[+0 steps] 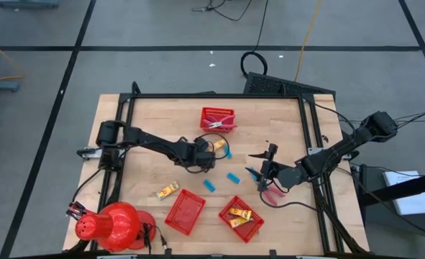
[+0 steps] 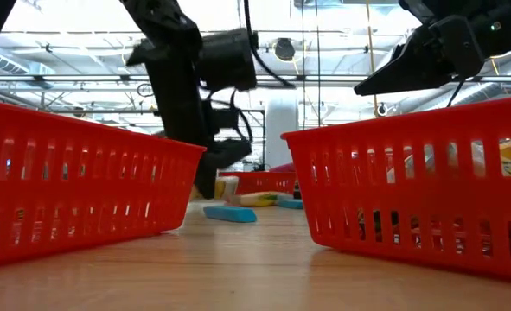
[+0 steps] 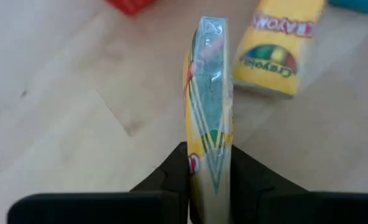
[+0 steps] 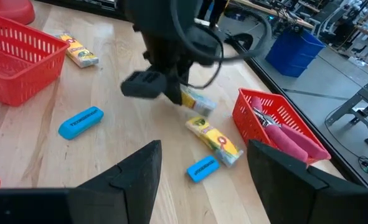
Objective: Pick & Place School Supplies
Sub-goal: Put the yellow crayon pack into the bottom right red basket
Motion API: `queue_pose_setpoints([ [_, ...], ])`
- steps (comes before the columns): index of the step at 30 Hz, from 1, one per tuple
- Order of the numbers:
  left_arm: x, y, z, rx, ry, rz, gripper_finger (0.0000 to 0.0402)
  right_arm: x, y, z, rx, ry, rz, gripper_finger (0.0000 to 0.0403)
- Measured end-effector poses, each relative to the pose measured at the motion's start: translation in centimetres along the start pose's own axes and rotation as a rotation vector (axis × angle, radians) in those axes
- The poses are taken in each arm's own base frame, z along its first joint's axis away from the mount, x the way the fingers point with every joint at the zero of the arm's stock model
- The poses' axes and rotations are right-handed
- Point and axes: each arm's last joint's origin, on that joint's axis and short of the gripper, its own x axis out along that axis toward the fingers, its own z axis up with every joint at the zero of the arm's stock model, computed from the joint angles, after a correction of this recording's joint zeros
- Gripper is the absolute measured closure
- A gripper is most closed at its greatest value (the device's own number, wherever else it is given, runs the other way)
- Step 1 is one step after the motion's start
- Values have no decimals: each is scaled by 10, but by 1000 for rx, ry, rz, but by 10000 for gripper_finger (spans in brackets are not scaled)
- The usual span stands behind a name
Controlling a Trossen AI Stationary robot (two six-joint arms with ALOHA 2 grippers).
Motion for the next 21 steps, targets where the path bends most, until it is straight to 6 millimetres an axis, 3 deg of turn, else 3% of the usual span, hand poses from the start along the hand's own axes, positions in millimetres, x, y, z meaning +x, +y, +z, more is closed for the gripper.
queue_pose_setpoints([
  [10, -49, -9, -3, 206, -137, -65, 334, 0, 0, -2, 3, 13, 18, 177],
  [21, -110, -56, -27, 657, -372, -471, 334, 0, 3, -2, -34, 16, 103, 177],
])
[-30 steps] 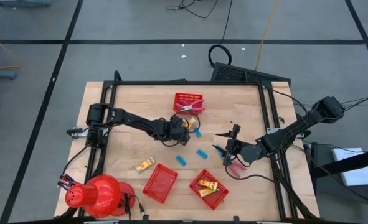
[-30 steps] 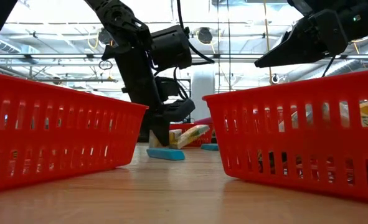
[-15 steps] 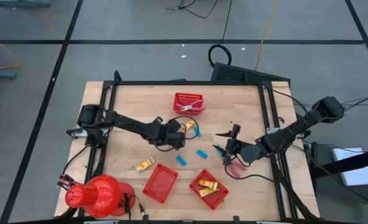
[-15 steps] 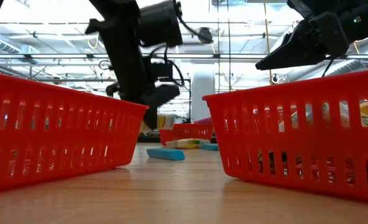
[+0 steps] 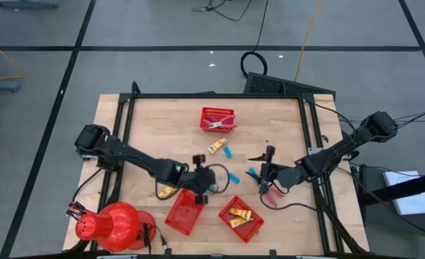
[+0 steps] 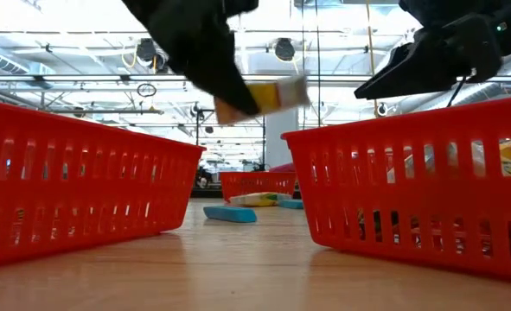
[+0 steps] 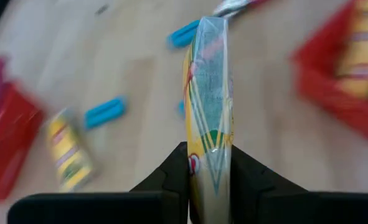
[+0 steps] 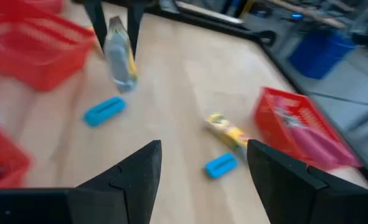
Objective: Pick & Place School Supplies
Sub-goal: Put the yellow crayon pack into the bottom right red basket
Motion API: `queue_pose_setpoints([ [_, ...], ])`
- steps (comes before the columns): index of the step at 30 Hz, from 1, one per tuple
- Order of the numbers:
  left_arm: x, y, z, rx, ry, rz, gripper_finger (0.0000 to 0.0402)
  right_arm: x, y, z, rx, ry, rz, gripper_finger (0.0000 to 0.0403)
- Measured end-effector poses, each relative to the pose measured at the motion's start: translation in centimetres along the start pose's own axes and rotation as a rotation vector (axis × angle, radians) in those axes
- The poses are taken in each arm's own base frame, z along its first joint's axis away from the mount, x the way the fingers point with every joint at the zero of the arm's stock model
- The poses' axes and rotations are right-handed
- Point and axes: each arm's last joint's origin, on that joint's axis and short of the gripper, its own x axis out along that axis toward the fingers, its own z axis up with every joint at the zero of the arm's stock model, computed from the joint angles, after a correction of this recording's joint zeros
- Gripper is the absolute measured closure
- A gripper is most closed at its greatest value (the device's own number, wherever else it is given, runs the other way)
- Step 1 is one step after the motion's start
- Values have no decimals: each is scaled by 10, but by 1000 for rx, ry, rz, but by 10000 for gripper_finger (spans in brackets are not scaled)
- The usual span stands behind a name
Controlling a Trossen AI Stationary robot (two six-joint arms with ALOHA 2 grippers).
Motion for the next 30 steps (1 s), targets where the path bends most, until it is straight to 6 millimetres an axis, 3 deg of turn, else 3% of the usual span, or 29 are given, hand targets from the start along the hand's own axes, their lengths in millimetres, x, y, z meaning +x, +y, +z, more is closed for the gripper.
queue_pose_setpoints([
  [8, 0, -9, 11, 56, -115, -150, 334, -3, 8, 2, 59, -18, 159, 177],
  [17, -4, -16, 24, 145, -256, -370, 334, -4, 8, 2, 56, -17, 100, 177],
  [20, 4, -22, 24, 177, -289, -433, 334, -2, 4, 1, 50, -15, 61, 177],
  [26, 38, -30, 14, 196, -294, -532, 334, 2, -2, 2, 51, -8, 30, 177],
  [30, 49, -32, 22, 207, -309, -559, 334, 4, -5, 1, 49, -5, 19, 177],
])
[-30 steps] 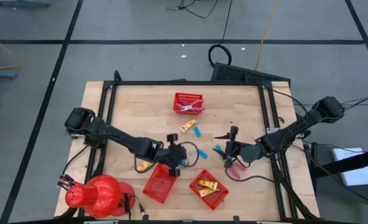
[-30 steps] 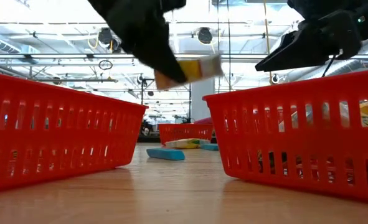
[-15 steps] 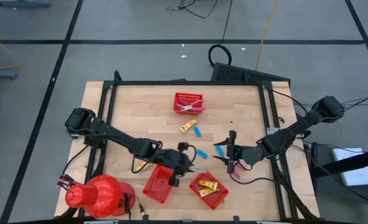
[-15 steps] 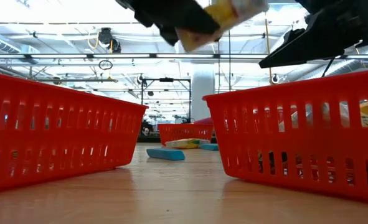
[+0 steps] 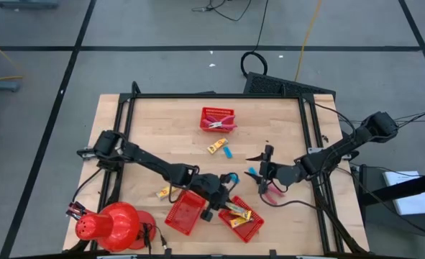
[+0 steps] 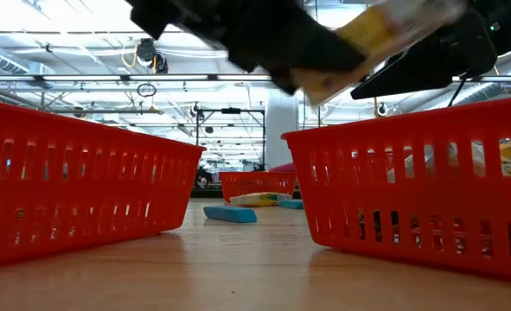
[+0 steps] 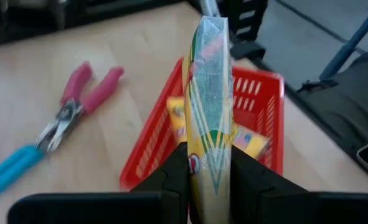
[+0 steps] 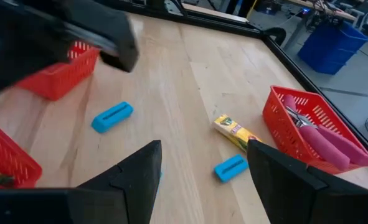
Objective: Pick & Place School Supplies
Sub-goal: Put the yellow crayon pack into the bottom right red basket
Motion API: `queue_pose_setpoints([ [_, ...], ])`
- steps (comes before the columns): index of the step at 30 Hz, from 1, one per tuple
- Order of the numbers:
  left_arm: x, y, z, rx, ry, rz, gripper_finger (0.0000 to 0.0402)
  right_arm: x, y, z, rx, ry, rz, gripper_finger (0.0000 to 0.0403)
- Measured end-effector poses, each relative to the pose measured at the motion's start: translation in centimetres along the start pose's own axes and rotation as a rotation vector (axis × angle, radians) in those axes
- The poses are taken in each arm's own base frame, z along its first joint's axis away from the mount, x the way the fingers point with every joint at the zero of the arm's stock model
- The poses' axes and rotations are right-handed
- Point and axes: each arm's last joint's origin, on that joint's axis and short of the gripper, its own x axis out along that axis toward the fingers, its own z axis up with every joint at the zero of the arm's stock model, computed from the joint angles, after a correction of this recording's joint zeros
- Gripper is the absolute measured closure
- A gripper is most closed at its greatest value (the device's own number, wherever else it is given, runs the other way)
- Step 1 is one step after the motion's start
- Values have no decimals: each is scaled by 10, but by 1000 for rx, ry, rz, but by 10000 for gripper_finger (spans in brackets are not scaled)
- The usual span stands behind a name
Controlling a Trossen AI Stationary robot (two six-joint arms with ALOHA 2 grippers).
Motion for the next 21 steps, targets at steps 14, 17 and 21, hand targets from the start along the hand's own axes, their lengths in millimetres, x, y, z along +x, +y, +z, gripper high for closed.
queue_pose_setpoints([
  [14, 43, 4, -3, 15, 4, -148, 334, 1, -2, 1, 3, -2, -8, 177],
  [17, 46, 8, -7, -23, 18, -150, 334, 1, -2, 1, 3, -3, -7, 177],
  [21, 45, 14, -9, -66, 37, -139, 321, 1, -2, 1, 4, -3, -7, 177],
])
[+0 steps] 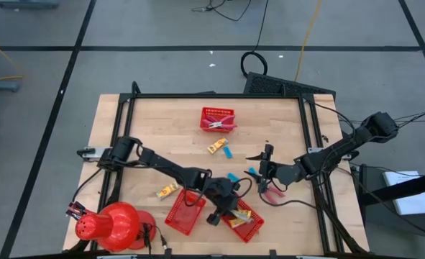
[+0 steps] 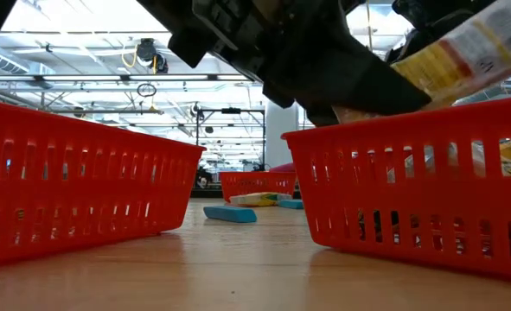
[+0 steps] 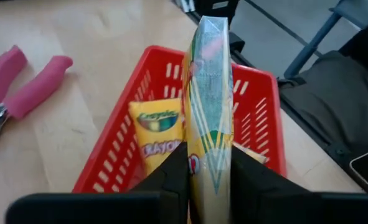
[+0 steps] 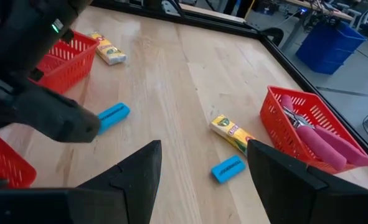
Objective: Pick & Place School Supplies
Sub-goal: Put the yellow crayon pack into the bottom right red basket
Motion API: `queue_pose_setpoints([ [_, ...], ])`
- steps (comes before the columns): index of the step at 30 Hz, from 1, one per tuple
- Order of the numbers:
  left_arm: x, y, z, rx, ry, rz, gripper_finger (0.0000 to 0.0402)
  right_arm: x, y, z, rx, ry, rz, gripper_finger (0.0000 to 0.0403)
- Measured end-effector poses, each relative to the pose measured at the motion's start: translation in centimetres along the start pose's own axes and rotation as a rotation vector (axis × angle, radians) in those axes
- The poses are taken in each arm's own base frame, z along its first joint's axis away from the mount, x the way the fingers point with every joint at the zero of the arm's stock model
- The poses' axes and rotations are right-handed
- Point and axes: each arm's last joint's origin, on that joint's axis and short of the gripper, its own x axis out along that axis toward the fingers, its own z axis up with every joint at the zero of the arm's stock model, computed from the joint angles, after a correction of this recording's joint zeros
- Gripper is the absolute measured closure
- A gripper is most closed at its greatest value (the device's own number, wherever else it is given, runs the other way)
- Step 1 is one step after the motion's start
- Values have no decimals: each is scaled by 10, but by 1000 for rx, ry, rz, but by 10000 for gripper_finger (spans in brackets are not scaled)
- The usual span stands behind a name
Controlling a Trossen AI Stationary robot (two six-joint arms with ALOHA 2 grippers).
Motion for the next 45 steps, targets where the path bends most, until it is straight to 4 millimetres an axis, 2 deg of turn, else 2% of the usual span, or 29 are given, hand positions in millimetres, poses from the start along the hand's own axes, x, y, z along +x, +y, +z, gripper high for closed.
queue_pose_setpoints([
  [7, -1, 3, 1, -12, -11, -30, 180, 0, 0, 0, 1, -1, 0, 177],
  [10, -1, 2, 1, -9, -12, -29, 141, 0, 0, 0, 0, 1, 0, 177],
  [13, -4, 3, 3, 3, -6, 9, 120, 0, 0, 0, -1, 1, 0, 177],
  [16, -18, 3, 12, 33, 33, 128, 113, 0, 0, 0, -1, 2, 0, 177],
  [21, -61, 0, 30, 70, 176, 388, 119, 0, 0, 0, -4, 5, 0, 177],
  [24, -86, 2, 33, 50, 278, 565, 127, 0, 0, -1, -7, 10, -2, 177],
  [26, -97, 9, 26, 12, 350, 705, 132, 1, -1, -1, -7, 13, -4, 177],
  [30, -104, 33, -3, -143, 415, 814, 139, 1, -1, -1, -13, 12, -5, 177],
  [34, -107, 61, -24, -325, 365, 885, 137, 1, -1, -1, -24, 9, -4, 177],
  [38, -115, 79, -28, -416, 321, 926, 125, 1, -1, 0, -36, 7, -4, 177],
  [45, -122, 97, -32, -485, 281, 907, 103, 1, -1, -1, -54, 8, -4, 177],
])
